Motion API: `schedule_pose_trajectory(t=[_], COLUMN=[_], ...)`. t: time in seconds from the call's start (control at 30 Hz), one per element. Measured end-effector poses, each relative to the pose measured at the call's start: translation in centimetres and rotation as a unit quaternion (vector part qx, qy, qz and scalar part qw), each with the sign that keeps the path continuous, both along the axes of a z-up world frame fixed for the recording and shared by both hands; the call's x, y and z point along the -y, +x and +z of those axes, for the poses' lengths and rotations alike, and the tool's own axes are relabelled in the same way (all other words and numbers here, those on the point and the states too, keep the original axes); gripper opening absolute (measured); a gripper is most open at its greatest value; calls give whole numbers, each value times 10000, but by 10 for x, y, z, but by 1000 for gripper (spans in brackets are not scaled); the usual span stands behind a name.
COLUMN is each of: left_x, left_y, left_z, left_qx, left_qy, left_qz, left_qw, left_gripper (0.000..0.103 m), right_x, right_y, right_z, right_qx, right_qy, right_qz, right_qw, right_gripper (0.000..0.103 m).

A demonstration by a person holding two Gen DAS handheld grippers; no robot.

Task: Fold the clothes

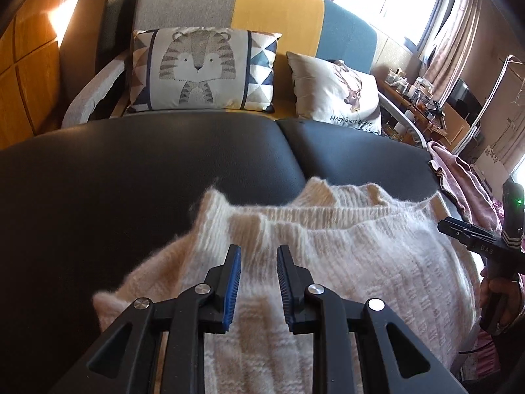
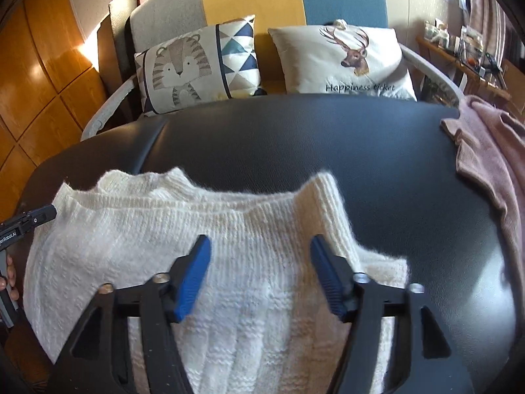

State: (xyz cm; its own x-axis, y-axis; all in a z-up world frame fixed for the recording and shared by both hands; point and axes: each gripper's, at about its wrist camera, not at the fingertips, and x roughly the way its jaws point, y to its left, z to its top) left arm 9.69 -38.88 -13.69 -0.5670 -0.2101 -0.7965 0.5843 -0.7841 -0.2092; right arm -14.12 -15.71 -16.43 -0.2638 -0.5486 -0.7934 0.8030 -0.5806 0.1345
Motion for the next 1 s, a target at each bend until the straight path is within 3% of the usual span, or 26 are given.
schedule_pose_trajectory(t=[0.17, 0.37, 0.53, 0.63, 0.83, 1.0], left_x=[16, 27, 39, 38, 30, 44], left_y=[-19, -8, 1, 0, 3, -8], left_z=[-26, -34, -36, -28, -4, -21], left_qx=[510, 167, -179, -148, -167, 266], left_qy=[-13, -144, 236, 300, -61, -30], left_qz=[248, 245, 368, 320, 376, 572], left_qw=[9984, 9995, 9989, 9989, 9991, 9980], left_gripper=[24, 27, 26, 26, 26, 26], right_x=[16, 11, 13, 14, 31, 56], right_y=[-2, -23, -21, -18, 15, 28], right_z=[-10, -33, -28, -24, 0, -15], right_qx=[-114, -102, -137, -144, -391, -360], right_qy=[245, 283, 362, 426, 199, 397], right_qz=[98, 53, -67, -156, 177, 322], right_qw=[9996, 9995, 9992, 9989, 9989, 9980], right_gripper=[75, 75, 75, 75, 76, 76])
